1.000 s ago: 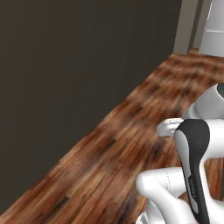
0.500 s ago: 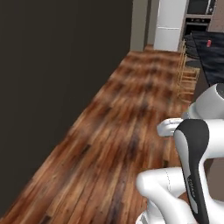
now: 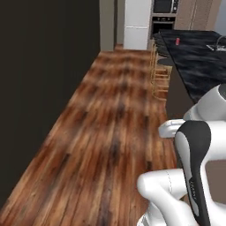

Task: Four empty soda cans are scattered around the kitchen. Gather all the cans and cluster them next to the stove for recycling.

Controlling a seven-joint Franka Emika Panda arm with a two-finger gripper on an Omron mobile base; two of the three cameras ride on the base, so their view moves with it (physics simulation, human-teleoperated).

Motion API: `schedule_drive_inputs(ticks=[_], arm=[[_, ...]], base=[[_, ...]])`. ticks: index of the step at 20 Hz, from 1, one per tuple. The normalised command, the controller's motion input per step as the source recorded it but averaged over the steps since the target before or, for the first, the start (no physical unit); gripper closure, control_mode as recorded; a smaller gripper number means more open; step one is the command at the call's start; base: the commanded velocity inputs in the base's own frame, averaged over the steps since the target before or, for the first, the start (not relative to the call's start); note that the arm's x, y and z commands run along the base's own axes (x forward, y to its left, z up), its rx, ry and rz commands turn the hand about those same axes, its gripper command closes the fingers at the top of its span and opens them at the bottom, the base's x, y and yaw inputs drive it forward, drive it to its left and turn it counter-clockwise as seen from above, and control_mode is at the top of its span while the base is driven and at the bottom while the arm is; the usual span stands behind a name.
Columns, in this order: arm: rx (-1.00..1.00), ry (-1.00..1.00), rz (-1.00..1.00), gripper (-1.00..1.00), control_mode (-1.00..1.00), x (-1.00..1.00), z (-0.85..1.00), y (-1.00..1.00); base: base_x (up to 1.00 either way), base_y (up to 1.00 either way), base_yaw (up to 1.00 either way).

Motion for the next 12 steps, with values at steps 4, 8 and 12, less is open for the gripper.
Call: schedule_drive_inputs(ticks=[4,8,12], arm=[[0.0,0.0,0.0,-1.0,1.0,0.0,0.0,0.0],[0.0,0.0,0.0,-1.0,1.0,0.0,0.0,0.0],[0.0,0.0,0.0,-1.0,1.0,0.0,0.0,0.0]], base=[[0.67,0.18,-0.26],[0.72,0.18,-0.24],[0.81,0.36,-0.23]])
